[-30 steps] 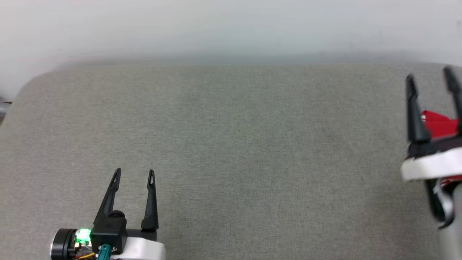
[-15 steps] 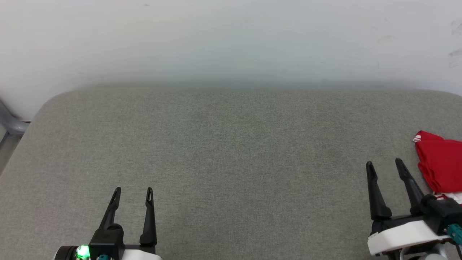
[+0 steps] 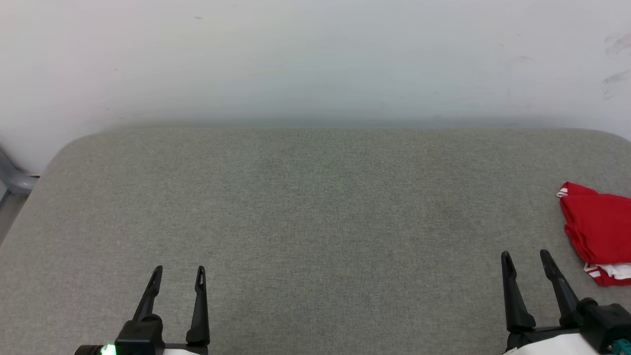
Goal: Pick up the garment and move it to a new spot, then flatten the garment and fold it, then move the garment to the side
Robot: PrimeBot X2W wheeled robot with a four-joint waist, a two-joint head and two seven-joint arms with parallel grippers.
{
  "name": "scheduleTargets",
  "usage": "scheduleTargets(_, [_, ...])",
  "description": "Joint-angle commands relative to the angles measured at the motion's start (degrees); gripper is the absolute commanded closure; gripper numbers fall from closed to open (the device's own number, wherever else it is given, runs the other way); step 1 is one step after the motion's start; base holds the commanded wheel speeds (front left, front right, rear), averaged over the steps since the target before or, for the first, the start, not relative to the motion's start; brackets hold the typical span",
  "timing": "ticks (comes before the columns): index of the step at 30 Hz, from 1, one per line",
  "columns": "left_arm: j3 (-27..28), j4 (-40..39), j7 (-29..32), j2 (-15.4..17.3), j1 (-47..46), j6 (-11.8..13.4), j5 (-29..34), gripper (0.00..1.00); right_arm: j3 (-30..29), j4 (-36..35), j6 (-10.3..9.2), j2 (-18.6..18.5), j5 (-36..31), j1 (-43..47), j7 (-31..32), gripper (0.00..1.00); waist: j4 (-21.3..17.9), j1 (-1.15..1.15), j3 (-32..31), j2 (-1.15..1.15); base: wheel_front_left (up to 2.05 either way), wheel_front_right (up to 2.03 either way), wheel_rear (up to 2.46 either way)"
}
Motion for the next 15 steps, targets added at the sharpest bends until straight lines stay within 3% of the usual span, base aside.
scheduleTargets(1, [0.1,0.0,-0.1,-0.3,0.5,-0.4,0.1,0.00,-0.1,-0.4,-0.07,0.4,0.4,0.6,-0.1,0.00,0.0,0.00,0.0,0.00,0.00,0.00,0.00])
scheduleTargets(11, [1.0,0.6,-0.1,-1.0,0.6,-1.5,0.7,0.00,0.5,0.2,-0.07,0.5,0.1,1.2,-0.1,0.00,0.3,0.00,0.0,0.00,0.00,0.00,0.00])
scheduleTargets(12, [1.0,0.7,-0.1,-1.0,0.6,-1.5,0.8,1.00,0.6,0.2,-0.07,0.5,0.1,1.2,-0.1,1.00,0.4,0.00,0.0,0.00,0.00,0.00,0.00])
scheduleTargets(15, [0.6,1.9,0.1,-1.3,0.2,-1.5,0.4,1.00,0.5,1.5,0.01,0.2,0.2,0.6,0.1,1.00,0.4,0.00,0.0,0.00,0.00,0.00,0.00])
